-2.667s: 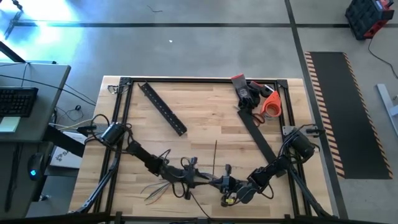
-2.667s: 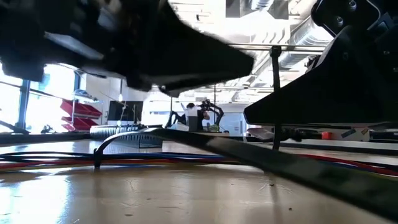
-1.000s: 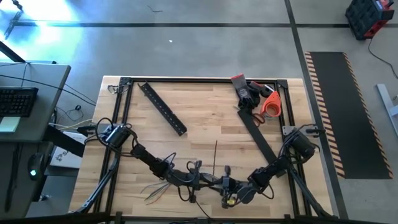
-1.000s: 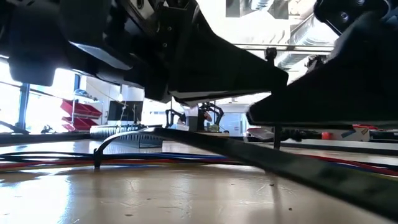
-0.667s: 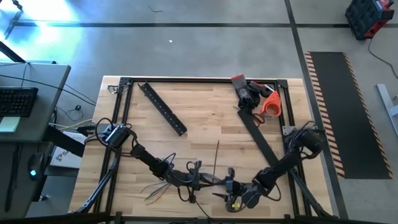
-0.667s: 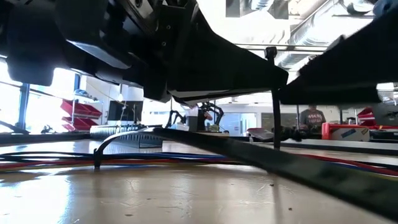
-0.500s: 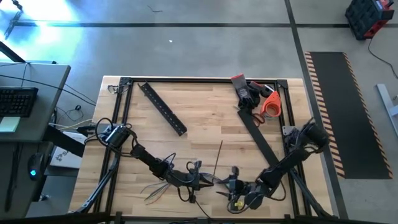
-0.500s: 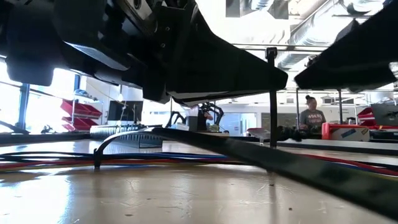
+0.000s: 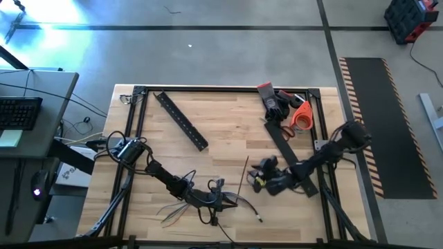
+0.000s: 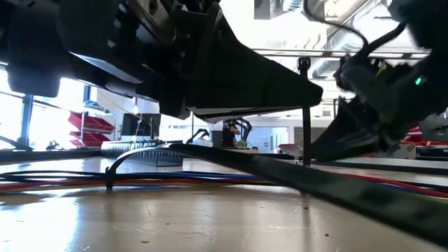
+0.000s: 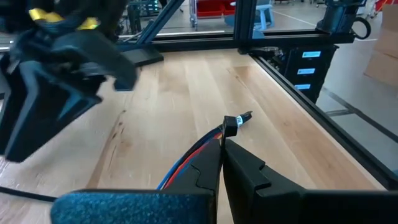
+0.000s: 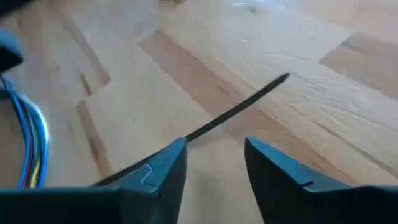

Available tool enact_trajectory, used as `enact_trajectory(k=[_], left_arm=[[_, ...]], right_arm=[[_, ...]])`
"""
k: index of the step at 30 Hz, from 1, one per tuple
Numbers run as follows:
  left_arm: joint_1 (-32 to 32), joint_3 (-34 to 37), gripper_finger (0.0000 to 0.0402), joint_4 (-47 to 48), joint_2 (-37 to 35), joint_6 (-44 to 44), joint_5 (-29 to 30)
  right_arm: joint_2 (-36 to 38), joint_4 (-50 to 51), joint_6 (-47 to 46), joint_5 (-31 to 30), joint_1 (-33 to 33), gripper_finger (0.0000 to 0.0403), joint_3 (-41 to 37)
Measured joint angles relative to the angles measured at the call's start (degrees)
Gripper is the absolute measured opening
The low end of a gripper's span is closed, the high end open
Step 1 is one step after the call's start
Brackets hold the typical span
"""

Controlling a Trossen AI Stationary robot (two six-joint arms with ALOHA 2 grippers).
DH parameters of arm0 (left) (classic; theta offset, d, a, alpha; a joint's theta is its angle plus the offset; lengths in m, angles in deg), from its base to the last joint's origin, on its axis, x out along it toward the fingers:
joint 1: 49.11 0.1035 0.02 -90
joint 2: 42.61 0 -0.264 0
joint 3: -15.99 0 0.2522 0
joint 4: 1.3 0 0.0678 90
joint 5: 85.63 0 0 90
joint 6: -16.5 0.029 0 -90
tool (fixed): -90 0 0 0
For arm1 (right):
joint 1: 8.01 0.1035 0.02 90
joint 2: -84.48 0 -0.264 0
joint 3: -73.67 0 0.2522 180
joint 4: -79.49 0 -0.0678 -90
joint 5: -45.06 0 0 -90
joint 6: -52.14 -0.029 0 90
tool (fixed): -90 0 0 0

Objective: Ziptie cables
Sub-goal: Wrap the cable wires with the black zip tie

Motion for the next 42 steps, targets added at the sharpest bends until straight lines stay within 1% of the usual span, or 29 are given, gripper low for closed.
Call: enact_trajectory(k=[2,4,7,9,12,15,20,26,30,32,33,37,39,42], left_arm=[[0.0,0.0,0.0000,0.0,0.0,0.0,0.0],[0.0,0.0,0.0000,0.1,0.0,0.0,0.0],[0.0,0.0,0.0000,0.1,0.0,0.0,0.0],[0.0,0.0,0.0000,0.2,0.0,-0.2,0.0],[0.0,0.0,0.0000,0.2,0.0,-0.4,0.0],[0.0,0.0,0.0000,0.2,0.0,-0.4,0.0],[0.0,0.0,0.0000,0.4,0.0,-0.4,0.0],[0.0,0.0,0.0000,0.4,0.0,-0.4,0.0],[0.0,0.0,0.0000,0.2,0.0,-0.5,0.0],[0.0,0.0,0.0000,0.2,0.0,-0.5,0.0],[0.0,0.0,0.0000,0.2,-0.1,-0.6,0.1],[0.0,0.0,0.0000,0.3,-0.5,-0.6,0.1],[0.0,0.0,0.0000,0.2,-0.6,-0.8,0.1],[0.1,0.0,0.0000,0.2,-0.6,-1.0,0.1]], right_arm=[[-1.1,-8.1,1.2,0.9,-2.3,0.0167,-3.0],[-2.5,-12.5,1.2,2.4,-4.4,0.0187,-4.8],[-4.4,-16.2,2.4,5.3,-6.9,0.0218,-5.1],[-5.7,-18.0,4.9,6.3,-7.8,0.0233,-4.4],[-6.9,-18.8,8.8,6.5,-8.0,0.0237,-3.0],[-7.1,-18.6,10.4,7.5,-8.0,0.0217,-2.2],[-7.2,-18.4,10.5,7.9,-6.2,0.0166,-2.1],[-7.2,-18.1,11.6,6.4,-4.4,0.0111,-2.1],[-7.2,-18.1,13.1,5.5,-3.3,0.0057,-2.1],[-7.2,-18.1,13.9,4.3,-2.6,0.0023,-2.1],[-7.2,-18.2,14.6,3.4,-2.1,0.0012,-2.1],[-7.2,-17.9,17.7,-1.4,0.1,0.0004,-1.0],[-7.2,-17.6,22.0,-3.9,1.6,0.0001,0.1],[-7.2,-15.4,29.5,-9.8,4.3,0.0000,3.3]])
